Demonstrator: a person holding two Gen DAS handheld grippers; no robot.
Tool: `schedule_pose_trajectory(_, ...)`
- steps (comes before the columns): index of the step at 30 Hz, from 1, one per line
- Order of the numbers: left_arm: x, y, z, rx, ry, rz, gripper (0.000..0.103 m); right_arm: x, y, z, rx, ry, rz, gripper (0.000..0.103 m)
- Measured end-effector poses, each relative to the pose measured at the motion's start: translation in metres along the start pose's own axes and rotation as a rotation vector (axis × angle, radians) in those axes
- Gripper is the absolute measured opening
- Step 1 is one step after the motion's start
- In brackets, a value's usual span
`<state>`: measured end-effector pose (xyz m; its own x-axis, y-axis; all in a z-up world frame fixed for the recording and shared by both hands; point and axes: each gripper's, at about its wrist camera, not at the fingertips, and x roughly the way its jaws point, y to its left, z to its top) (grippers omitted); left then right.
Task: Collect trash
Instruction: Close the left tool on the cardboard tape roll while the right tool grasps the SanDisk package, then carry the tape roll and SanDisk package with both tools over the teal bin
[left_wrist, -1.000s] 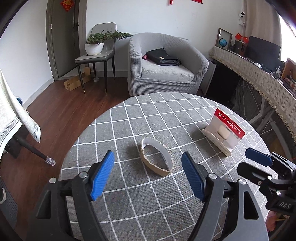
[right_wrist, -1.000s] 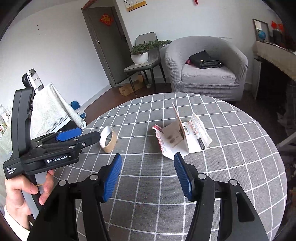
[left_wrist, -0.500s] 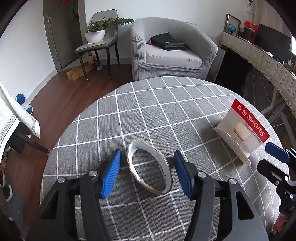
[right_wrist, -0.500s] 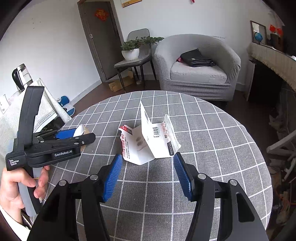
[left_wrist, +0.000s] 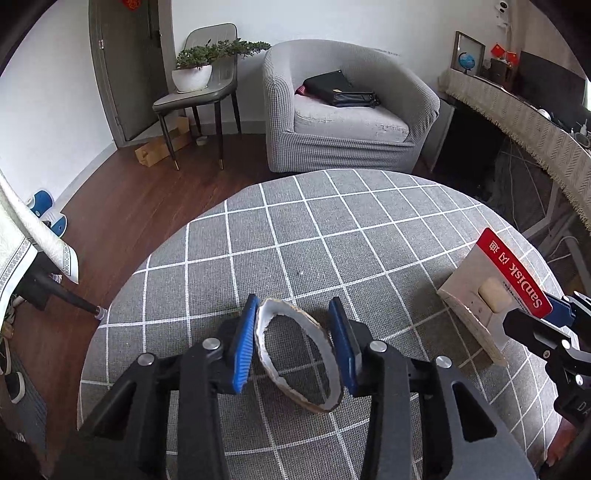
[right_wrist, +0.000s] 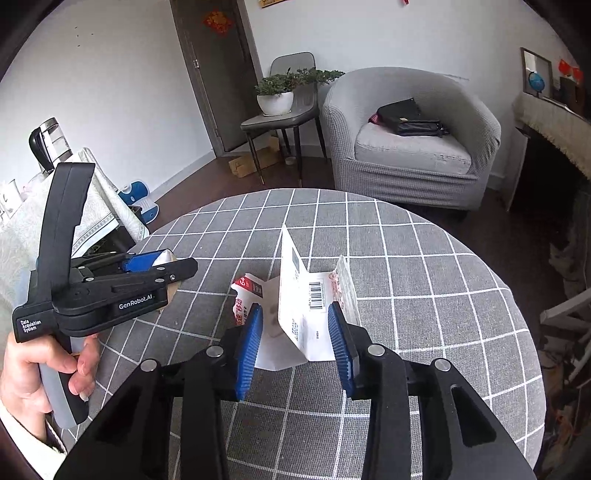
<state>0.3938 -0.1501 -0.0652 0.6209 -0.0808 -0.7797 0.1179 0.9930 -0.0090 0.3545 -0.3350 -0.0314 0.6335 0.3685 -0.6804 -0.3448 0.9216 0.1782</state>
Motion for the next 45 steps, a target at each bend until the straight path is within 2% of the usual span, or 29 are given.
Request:
schedule_pose_trajectory(4,-0.004,0.002,-0.004,0.005,-0.005,-0.038,0.041,0.009,0.007,0.004,0.001,0.012,-0.015,0.033)
schedule_pose_trajectory(8,-0.01,0.006,-0.008,0.0,-0.009,-0.109,0.04,0.02,0.015,0.008,-0.003,0.029,-0.064,0.023)
schedule_pose_trajectory(10,-0.013,0.007,-0.011,0.02,-0.008,-0.116,0.04,0.027,0.016,0.009,0.002,0.048,-0.095,0.021)
schedule_pose_trajectory(14,-0.02,0.01,-0.019,0.065,-0.011,-0.101,0.04,0.032,0.018,0.011,0.034,0.05,-0.1,0.007)
schedule_pose_trajectory(16,-0.023,0.016,-0.022,0.064,-0.008,-0.099,0.04,0.033,0.02,0.012,0.045,0.049,-0.103,0.004)
schedule_pose_trajectory(19,-0.03,0.026,-0.027,0.055,-0.011,-0.097,0.04,0.034,0.024,0.011,0.055,0.051,-0.108,0.004)
schedule_pose_trajectory(25,-0.054,0.048,-0.042,0.029,-0.023,-0.088,0.04,0.025,0.043,0.01,0.081,0.017,-0.053,0.001)
schedule_pose_trajectory(31,-0.088,0.065,-0.066,0.018,-0.051,-0.074,0.04,0.016,0.087,0.005,0.044,-0.005,0.014,0.001)
schedule_pose_trajectory(38,-0.129,0.09,-0.096,-0.007,-0.088,-0.066,0.04,0.009,0.132,-0.007,-0.033,-0.004,0.009,0.0)
schedule_pose_trajectory(45,-0.152,0.118,-0.118,-0.024,-0.107,-0.039,0.04,-0.005,0.163,-0.01,-0.075,-0.017,0.05,0.0)
